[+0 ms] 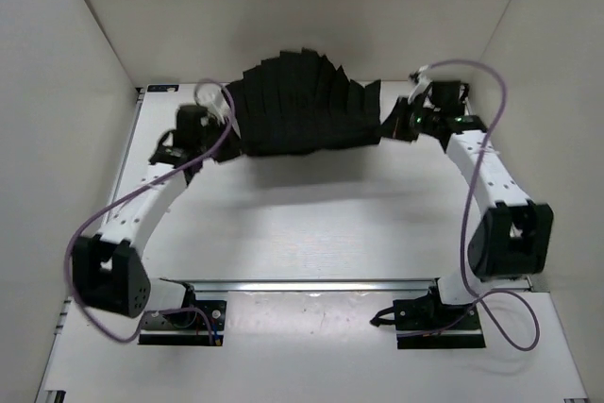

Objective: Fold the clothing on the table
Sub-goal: Flatten the skirt out, then fold the skirt

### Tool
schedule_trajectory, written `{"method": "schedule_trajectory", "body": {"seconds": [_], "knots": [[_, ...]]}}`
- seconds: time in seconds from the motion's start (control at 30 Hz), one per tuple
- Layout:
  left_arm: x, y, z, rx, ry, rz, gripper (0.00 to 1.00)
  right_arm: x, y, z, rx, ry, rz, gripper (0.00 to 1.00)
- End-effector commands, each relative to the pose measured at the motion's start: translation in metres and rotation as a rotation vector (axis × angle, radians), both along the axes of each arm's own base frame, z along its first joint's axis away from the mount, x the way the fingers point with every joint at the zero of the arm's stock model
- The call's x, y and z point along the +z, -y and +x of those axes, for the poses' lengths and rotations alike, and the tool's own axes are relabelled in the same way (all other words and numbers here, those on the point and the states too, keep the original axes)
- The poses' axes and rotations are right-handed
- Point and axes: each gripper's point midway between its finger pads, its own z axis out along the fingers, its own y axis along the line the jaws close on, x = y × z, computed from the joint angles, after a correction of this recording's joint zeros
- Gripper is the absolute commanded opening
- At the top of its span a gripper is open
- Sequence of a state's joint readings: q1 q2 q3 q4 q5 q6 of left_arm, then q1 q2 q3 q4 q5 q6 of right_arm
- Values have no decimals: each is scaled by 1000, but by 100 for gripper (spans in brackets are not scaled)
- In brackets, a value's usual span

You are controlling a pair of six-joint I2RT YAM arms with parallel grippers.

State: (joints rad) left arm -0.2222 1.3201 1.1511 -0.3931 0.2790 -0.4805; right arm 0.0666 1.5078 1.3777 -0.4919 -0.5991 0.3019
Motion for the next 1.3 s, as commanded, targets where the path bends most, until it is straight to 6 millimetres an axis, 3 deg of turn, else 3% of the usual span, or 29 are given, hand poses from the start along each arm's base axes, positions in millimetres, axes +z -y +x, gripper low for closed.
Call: {"method": "schedule_trajectory", "body": {"seconds": [0.0, 0.1, 0.13, 0.17, 0.2, 0.23, 0.27, 0.33, 0.47, 0.8, 0.93, 0.97, 1.0, 1.03, 1.07, 1.1, 1.13, 1.17, 1.2, 1.27], "knots": [[-106, 0, -24, 7, -231, -30, 0, -82, 1, -3, -19, -173, 52, 0], [-162, -4, -52, 4, -345, 5, 0, -126, 1, -28, -57, -290, 29, 0], [-175, -5, -63, -2, -378, -1, 9, -142, 2, -39, -76, -329, 7, 2], [-180, -2, -70, -18, -393, -10, 39, -141, 4, -42, -103, -309, -15, 18], [-186, -2, -81, -23, -400, -15, 51, -150, 2, -53, -107, -322, -23, 29], [-191, -3, -91, -23, -399, -14, 57, -155, 1, -64, -114, -317, -40, 37], [-192, -2, -97, -20, -395, -12, 60, -150, 1, -68, -126, -288, -52, 41], [-196, -5, -112, -8, -386, -6, 69, -161, 5, -85, -154, -309, -71, 50], [-209, -17, -128, 48, -386, 20, 73, -173, 3, -103, -175, -329, -60, 54], [-220, -12, -118, 116, -353, 19, 74, -211, -4, -111, -184, -385, -116, 53], [-218, -11, -104, 153, -314, 30, 74, -220, -9, -113, -177, -406, -123, 52], [-216, -12, -100, 164, -308, 33, 74, -224, -8, -115, -185, -419, -120, 49], [-215, -12, -96, 174, -295, 23, 74, -224, -9, -114, -183, -415, -115, 38], [-216, -15, -94, 188, -286, 35, 70, -228, -8, -116, -191, -434, -109, 18], [-214, -14, -91, 182, -270, 36, 64, -230, -8, -118, -189, -445, -97, 7], [-213, -14, -91, 186, -262, 31, 44, -229, -10, -117, -187, -449, -88, 0], [-211, -13, -89, 181, -246, 26, 31, -231, -8, -119, -190, -468, -82, 0], [-209, -15, -91, 184, -238, 30, 5, -228, -8, -119, -189, -464, -84, 0], [-208, -14, -91, 182, -234, 30, 0, -224, -8, -118, -189, -454, -85, 0], [-199, -16, -98, 171, -226, 18, 0, -210, -8, -120, -178, -441, -87, 0]]}}
